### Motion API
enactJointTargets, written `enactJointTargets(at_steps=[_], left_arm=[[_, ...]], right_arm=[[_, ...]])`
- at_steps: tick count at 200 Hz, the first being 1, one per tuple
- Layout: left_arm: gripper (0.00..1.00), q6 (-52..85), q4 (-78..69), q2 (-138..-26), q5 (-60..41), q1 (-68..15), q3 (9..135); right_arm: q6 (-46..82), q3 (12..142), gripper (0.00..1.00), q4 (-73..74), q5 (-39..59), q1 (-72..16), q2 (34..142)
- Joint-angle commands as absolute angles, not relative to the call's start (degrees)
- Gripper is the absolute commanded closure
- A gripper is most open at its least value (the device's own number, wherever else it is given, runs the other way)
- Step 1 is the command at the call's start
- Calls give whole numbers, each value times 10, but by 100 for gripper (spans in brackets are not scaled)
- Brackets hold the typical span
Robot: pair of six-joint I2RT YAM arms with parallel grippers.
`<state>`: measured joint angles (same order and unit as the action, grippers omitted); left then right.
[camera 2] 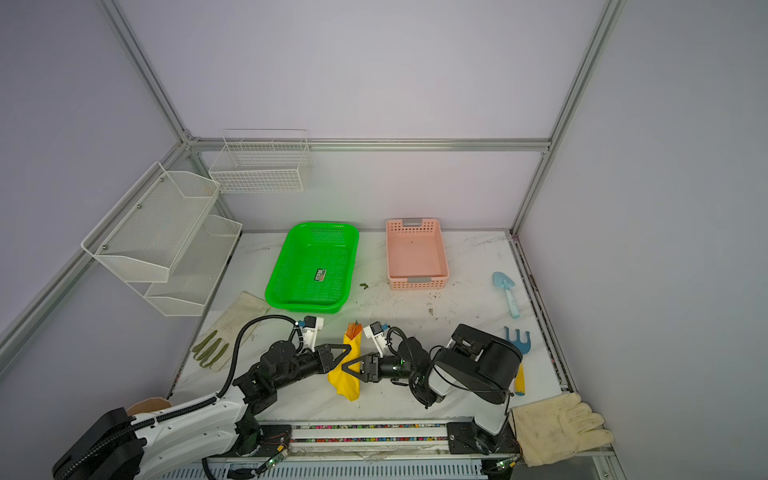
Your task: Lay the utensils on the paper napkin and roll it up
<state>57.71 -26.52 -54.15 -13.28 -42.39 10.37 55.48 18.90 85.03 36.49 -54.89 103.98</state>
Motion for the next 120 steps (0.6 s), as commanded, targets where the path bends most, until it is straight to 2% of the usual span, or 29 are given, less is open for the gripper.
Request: enactJointTargets(at_steps=[1,52,82,90,112,120], left_arm=[[100,580,-298,-537,-139,-422,92],[100,576,-281,-521,-138,-422,91],[98,572,-279,-515,-145,-422,92],[91,571,-274,-514,-146,-422,94],[50,557,-251,-499,-140,-422,100],[42,549,-231,-483,-132,-421,105]], right_arm=[[591,194,66,963,388,-549,1063],[591,187,91,964,380,-549,1044],[586,187,98,946,378,-549,1024],[585,186,98,945,376,-549,1018],[586,183,99,939,374,-549,1005],[585,183,99,936,372,-549,1000]])
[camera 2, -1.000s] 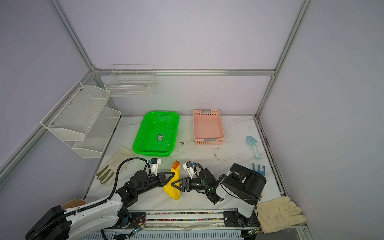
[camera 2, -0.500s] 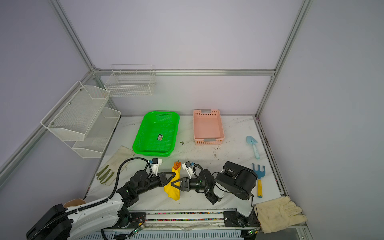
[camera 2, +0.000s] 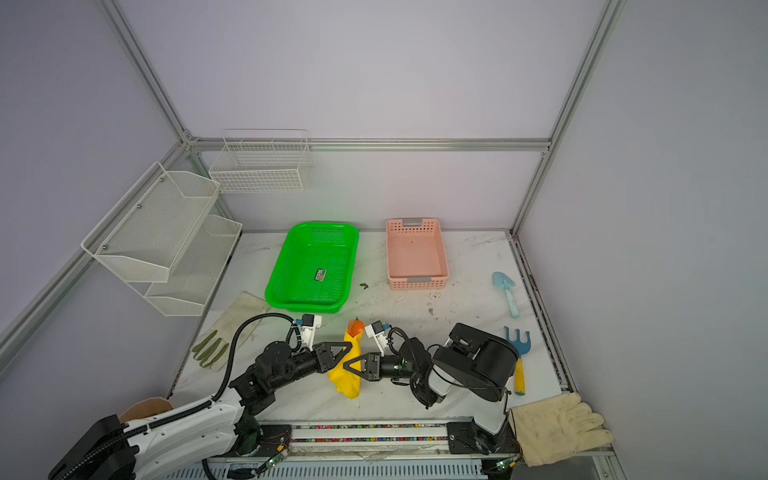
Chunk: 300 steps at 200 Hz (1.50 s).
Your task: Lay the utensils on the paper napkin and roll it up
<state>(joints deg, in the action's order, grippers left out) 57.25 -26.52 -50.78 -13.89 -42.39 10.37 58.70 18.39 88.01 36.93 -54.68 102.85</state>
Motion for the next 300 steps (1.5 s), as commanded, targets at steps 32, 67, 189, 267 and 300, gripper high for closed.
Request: enactJointTargets(at_steps=[32,67,189,267,300], left_arm=[[33,512,-78,-384,-85,-417,146],[33,497,55,-280,-50,-414,187],[41,428,152,-349,-84,-460,351],[40,454,63,-399,-79,-474,292],[38,463,39,-408,-83,-474,280]], right_arm=[[575,176,99,903,361,-549,974],[527,198,99,756,335,-549,927],[443,267,99,470,208,-549,840],[442,273,99,462,214,-549,792],[446,269,99,464,218,-549,763]])
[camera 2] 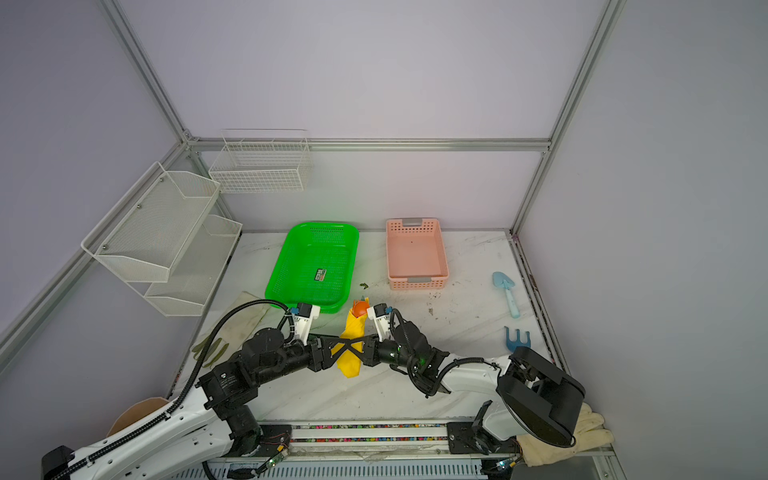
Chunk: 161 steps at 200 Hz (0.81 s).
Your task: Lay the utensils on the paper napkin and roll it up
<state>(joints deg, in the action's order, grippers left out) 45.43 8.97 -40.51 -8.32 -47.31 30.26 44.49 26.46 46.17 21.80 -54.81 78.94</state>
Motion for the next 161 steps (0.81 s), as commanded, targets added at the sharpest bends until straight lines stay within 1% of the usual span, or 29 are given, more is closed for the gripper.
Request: enactJointTargets(at_steps=[1,31,50,65,98,145,161], left_arm=[[38,463,39,-408,-83,-474,280],[44,464,43,-416,-84,-474,280],[45,464,49,-411,-81,-474,279],[43,462,68,-408,-67,-474,281],[35,466,87,-403,-44,-474,276],[34,469,85,-407,-36,-469,272],[31,469,121,-394,-9,-466,281]], right_arm=[[446,268,99,463,218,-549,764],[449,264,99,467,214,-548,749],[450,264,99,467,213,-548,746],[452,264,99,471,216,-548,744],[455,262,99,480,218,-548,737],[459,257,99,498,226,-548,734],[460,254,99,498,225,-548,729]])
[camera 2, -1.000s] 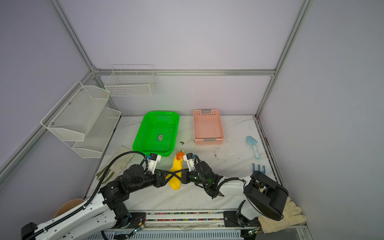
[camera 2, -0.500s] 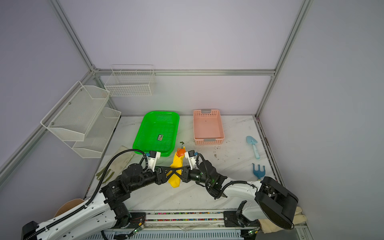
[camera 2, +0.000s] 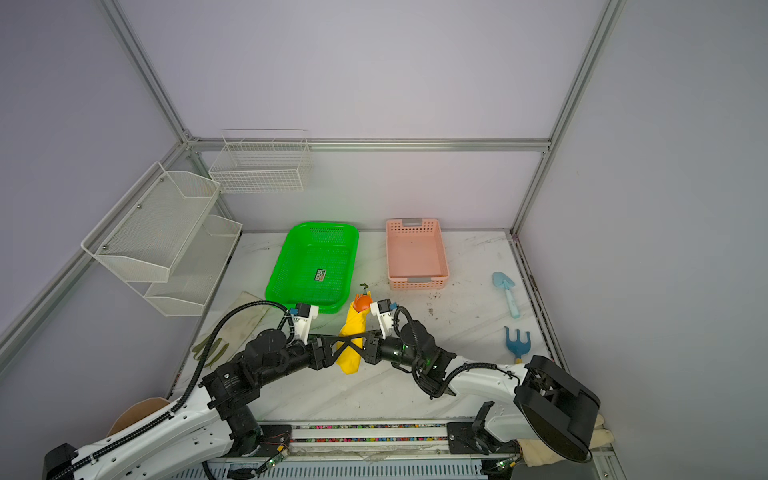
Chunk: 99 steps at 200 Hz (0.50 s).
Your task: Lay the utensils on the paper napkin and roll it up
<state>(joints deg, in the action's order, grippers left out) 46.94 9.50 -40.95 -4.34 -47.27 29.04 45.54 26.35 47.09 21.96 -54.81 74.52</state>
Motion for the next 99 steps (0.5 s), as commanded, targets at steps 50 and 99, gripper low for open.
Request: enactJointTargets(at_steps=[50,99], left_arm=[[24,499,46,-331,-45,-446,236],[25,478,-1,-369,-98,-442,244]], right_arm=[[458,254,99,500,234,-548,725],[458,258,99,513,260,-548,728]])
